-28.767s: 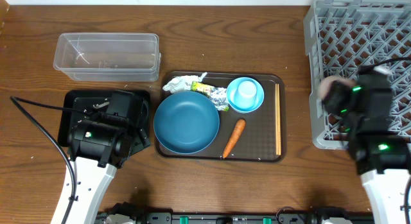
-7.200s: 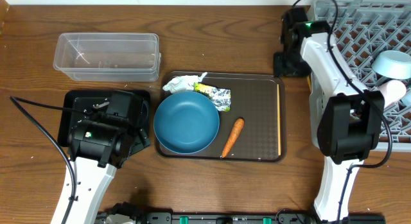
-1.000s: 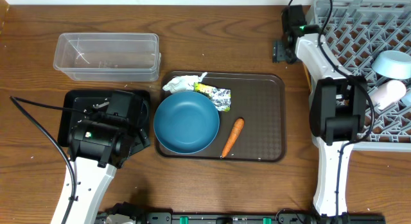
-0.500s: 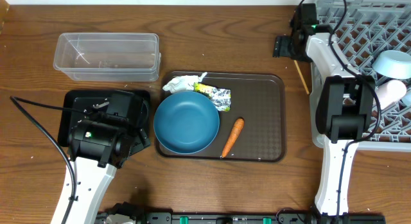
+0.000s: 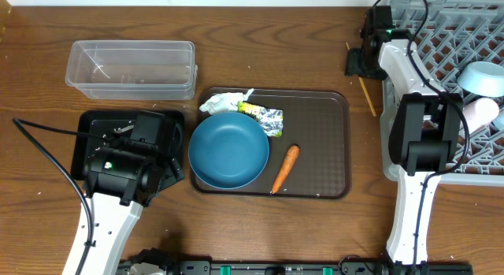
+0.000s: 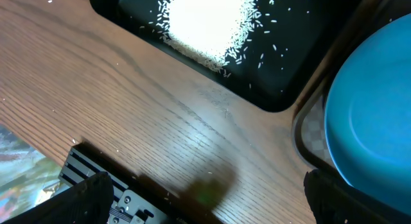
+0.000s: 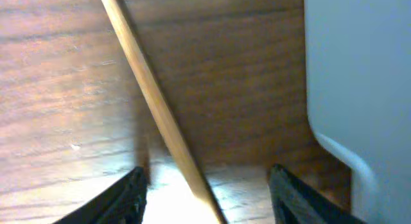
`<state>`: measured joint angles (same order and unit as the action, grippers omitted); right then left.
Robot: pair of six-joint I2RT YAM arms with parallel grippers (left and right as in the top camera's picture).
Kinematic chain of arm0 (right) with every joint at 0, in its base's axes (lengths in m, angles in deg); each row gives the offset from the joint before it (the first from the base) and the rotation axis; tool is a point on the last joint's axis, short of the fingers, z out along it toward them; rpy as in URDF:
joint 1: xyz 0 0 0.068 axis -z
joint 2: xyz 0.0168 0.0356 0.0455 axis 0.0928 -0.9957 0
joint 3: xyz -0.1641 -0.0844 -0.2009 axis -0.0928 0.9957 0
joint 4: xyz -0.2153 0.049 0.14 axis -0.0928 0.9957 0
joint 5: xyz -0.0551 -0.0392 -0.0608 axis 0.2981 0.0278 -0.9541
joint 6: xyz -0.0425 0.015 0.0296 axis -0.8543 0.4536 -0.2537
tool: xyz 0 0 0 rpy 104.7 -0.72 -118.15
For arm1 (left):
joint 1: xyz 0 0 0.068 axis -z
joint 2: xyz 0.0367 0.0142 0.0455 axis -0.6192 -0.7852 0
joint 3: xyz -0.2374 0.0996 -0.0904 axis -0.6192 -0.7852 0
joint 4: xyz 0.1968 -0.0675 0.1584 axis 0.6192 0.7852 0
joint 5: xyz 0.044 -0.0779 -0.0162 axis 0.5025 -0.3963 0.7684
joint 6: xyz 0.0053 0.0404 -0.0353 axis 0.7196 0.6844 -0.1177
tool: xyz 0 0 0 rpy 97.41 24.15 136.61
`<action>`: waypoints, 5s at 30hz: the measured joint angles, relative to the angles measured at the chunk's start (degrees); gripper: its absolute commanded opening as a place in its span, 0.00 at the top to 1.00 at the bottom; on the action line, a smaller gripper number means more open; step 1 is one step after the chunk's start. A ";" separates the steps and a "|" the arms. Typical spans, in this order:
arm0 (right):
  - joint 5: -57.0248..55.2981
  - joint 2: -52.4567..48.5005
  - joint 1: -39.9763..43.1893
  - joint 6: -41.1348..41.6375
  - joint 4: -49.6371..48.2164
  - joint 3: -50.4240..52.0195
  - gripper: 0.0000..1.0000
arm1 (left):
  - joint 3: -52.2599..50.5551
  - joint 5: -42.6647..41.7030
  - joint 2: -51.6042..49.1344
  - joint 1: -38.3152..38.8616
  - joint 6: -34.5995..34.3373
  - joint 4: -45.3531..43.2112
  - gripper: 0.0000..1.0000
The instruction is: Sort waste into correct bins and load items into the dishwasher rack
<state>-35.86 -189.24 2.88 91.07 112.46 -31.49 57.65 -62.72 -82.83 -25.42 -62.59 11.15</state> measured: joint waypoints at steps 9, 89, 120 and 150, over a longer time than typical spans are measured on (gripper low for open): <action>-3.17 0.02 -2.29 -2.49 2.23 -0.26 0.88 | 0.00 0.00 0.00 0.00 0.00 0.00 0.02; 24.11 7.54 -5.49 -6.32 36.13 -18.05 0.74 | 0.00 0.00 -0.04 0.00 0.00 0.00 0.02; -0.76 17.44 -28.24 12.33 49.33 -14.51 0.59 | 0.00 -0.02 -0.04 0.00 0.00 0.00 0.02; 21.70 39.19 -21.68 13.81 9.25 36.22 0.01 | 0.00 0.00 -0.04 0.00 0.00 0.00 0.02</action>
<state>-14.15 -150.05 -18.80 104.88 121.71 4.73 57.65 -62.72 -82.87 -25.42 -62.59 11.15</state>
